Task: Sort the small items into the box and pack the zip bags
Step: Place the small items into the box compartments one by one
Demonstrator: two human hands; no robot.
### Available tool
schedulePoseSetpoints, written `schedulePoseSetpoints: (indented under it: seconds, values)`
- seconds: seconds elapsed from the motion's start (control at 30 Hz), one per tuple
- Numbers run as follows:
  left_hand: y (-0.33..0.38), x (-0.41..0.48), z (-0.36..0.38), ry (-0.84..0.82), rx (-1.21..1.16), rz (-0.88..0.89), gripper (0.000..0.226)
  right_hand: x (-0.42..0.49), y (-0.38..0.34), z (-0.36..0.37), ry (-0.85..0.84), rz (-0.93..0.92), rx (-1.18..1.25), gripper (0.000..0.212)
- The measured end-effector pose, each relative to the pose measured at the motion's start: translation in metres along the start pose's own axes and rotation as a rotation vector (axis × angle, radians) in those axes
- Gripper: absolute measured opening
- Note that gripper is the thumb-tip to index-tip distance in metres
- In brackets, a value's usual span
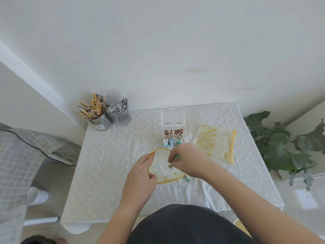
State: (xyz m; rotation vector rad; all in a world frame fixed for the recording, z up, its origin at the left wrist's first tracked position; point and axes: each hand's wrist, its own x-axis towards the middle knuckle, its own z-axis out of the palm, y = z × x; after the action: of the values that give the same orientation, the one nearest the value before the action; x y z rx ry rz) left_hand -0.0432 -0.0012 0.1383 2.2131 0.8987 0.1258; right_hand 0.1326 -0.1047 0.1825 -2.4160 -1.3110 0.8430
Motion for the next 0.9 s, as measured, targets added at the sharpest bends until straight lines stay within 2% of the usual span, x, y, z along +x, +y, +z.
schedulePoseSetpoints:
  seconds: [0.13, 0.2, 0.27, 0.63, 0.77, 0.9]
  values:
    - [-0.004, 0.004, -0.004, 0.048, 0.015, -0.120, 0.074, 0.003, 0.024, -0.036, 0.188, 0.107, 0.274, 0.011]
    - [-0.004, 0.006, -0.007, 0.053, 0.004, -0.145, 0.073, 0.016, 0.040, -0.045, 0.299, 0.156, 0.318, 0.011]
    - [-0.004, 0.009, -0.008, 0.049, 0.000, -0.153, 0.073, 0.038, 0.057, -0.043, 0.338, 0.212, 0.300, 0.017]
    - [-0.010, 0.017, -0.005, -0.005, -0.001, -0.144, 0.073, 0.139, 0.104, 0.039, 0.112, 0.206, 0.075, 0.028]
    - [-0.009, 0.019, -0.005, -0.005, -0.013, -0.154, 0.073, 0.151, 0.111, 0.051, 0.071, 0.231, 0.079, 0.025]
    - [-0.011, 0.021, -0.003, -0.017, -0.014, -0.159, 0.073, 0.156, 0.113, 0.053, 0.044, 0.223, 0.089, 0.031]
